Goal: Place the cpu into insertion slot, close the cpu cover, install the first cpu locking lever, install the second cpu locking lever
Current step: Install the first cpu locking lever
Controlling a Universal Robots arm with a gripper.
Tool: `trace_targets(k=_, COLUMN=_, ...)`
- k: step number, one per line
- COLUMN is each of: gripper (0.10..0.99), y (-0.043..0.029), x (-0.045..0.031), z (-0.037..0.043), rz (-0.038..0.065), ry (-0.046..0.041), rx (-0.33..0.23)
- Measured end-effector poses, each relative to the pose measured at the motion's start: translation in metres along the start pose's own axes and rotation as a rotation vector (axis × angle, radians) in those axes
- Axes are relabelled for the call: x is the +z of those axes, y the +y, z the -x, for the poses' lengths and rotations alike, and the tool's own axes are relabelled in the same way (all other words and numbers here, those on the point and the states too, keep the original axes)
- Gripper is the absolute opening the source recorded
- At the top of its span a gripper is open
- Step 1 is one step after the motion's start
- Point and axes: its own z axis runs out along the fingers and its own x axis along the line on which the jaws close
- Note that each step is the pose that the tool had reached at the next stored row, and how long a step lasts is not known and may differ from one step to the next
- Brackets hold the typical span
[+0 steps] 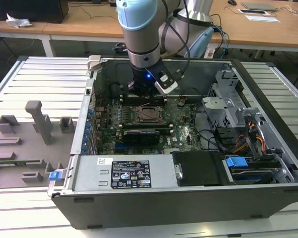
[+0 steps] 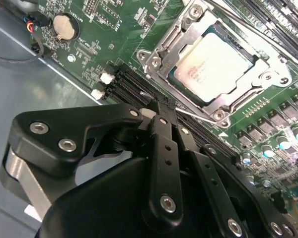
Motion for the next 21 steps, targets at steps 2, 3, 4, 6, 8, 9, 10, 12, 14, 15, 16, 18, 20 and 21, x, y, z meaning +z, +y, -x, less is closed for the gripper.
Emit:
trace_targets(k=2, gripper=0.106, y=-0.0007, x=0.0033, z=-0.0008, rz=-0.007, ry=-0.0061, rx=0.03)
trace_targets(k=3, gripper=0.106, y=-0.0008, x=0.004, z=-0.0009, rz=-0.01, ry=-0.0088, rx=0.043)
trace_targets(k=4, gripper=0.106, y=-0.001, x=0.0051, z=-0.0012, rz=-0.015, ry=-0.0133, rx=0.065)
trace_targets(k=6, gripper=0.106, y=-0.001, x=0.0058, z=-0.0013, rz=-0.019, ry=-0.0162, rx=0.08)
trace_targets(k=8, gripper=0.106, y=-0.0006, x=0.0062, z=-0.0013, rz=-0.021, ry=-0.0179, rx=0.088)
trace_targets(k=9, gripper=0.106, y=-0.0006, x=0.0062, z=-0.0013, rz=-0.021, ry=-0.0179, rx=0.088)
trace_targets(k=10, gripper=0.106, y=-0.0006, x=0.0062, z=-0.0013, rz=-0.021, ry=-0.0179, rx=0.089)
trace_targets(k=12, gripper=0.106, y=-0.0006, x=0.007, z=-0.0014, rz=-0.021, ry=-0.0183, rx=0.089)
trace_targets(k=14, gripper=0.106, y=0.0, x=0.0078, z=-0.0016, rz=-0.023, ry=-0.0193, rx=0.096)
trace_targets(k=15, gripper=0.106, y=0.0005, x=0.0083, z=-0.0016, rz=-0.023, ry=-0.0201, rx=0.099)
trace_targets(k=16, gripper=0.106, y=0.0017, x=0.0089, z=-0.0016, rz=-0.025, ry=-0.0211, rx=0.104)
trace_targets(k=18, gripper=0.106, y=0.0048, x=0.0103, z=-0.0015, rz=-0.027, ry=-0.023, rx=0.113)
trace_targets(k=20, gripper=0.106, y=0.0063, x=0.011, z=-0.0015, rz=-0.029, ry=-0.0245, rx=0.121)
trace_targets(k=21, gripper=0.106, y=0.0069, x=0.0112, z=-0.0014, rz=-0.029, ry=-0.0252, rx=0.124)
